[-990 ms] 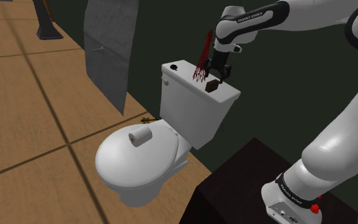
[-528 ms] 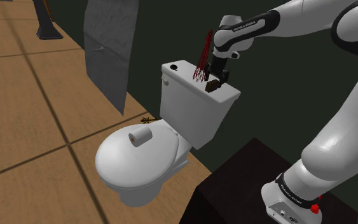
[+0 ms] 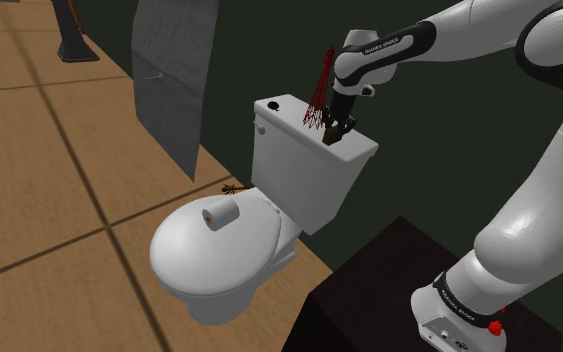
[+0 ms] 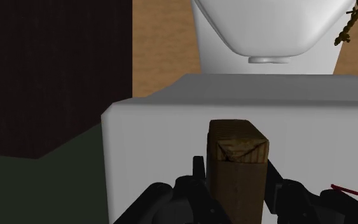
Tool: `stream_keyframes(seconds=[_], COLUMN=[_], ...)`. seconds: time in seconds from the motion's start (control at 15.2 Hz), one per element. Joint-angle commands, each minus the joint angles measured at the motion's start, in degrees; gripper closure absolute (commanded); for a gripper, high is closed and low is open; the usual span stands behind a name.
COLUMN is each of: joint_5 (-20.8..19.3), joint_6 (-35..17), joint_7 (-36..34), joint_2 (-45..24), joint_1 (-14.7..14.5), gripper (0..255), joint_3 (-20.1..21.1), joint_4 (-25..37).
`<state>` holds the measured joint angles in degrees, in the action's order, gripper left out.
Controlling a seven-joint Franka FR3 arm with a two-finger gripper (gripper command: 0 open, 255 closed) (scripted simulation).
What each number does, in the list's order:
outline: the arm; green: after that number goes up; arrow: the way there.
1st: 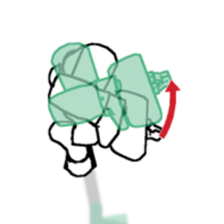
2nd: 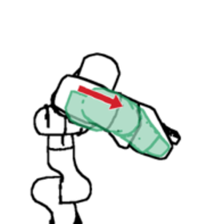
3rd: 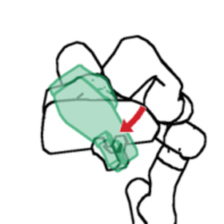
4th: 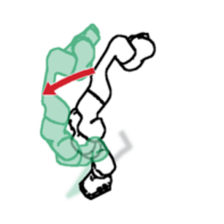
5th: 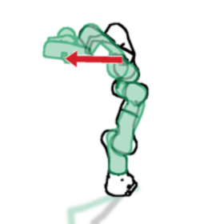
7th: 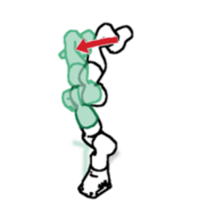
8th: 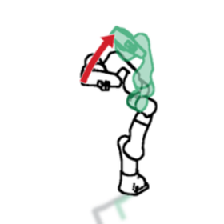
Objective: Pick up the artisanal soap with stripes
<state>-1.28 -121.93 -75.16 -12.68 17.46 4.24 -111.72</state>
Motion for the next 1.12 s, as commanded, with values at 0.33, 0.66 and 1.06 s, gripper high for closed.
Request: stream_keyframes(seconds=[0.33, 0.66, 1.06], joint_5=[0.0, 0.2, 0.4], joint_6=[0.6, 4.1, 8.4], joint_7=[0.0, 0.1, 0.3], joint_2=[0.4, 2.0, 3.6], joint_1=[0.0, 0.0, 0.1], gripper=[255, 255, 255], joint_3=[0.0, 0.0, 0.1], joint_4=[0.1, 2.0, 4.7])
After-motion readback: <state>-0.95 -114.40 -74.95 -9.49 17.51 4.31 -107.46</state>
